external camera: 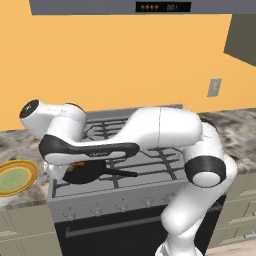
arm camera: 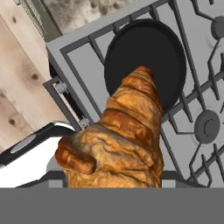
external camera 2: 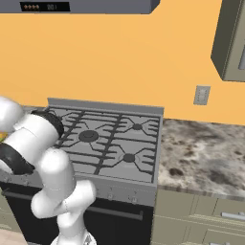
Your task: Pick the croissant and place it on the pan. Then turn on the stove to warm the croissant.
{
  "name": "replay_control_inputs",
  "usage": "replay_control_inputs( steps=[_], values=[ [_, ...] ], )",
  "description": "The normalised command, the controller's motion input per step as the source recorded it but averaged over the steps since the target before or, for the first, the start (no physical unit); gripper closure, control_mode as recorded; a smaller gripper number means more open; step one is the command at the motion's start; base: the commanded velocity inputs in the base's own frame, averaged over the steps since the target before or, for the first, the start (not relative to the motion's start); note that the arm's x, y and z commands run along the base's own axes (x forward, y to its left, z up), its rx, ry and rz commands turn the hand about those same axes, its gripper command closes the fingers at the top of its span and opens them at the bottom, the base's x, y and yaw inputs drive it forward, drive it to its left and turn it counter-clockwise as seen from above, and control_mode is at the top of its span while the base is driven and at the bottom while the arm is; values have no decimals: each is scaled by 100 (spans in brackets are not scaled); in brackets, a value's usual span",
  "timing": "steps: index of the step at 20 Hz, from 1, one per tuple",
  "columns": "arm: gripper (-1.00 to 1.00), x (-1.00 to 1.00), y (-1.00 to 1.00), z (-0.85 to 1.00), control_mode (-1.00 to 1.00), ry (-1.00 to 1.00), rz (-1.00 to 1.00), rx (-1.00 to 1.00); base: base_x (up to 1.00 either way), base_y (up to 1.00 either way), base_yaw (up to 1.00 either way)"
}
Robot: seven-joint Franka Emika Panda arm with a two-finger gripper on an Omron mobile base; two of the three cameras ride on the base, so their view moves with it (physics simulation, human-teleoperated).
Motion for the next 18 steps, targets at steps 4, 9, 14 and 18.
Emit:
replay_control_inputs(
  steps=[4,9,14,18],
  values=[
    [100,8,-100,0,-100,-9,0,14,0,0,0],
    [100,56,-55,5,-100,7,11,12,0,0,0],
    [100,52,-28,10,-100,17,5,22,0,0,0],
    [100,48,-11,7,-100,18,4,26,0,0,0]
  ],
)
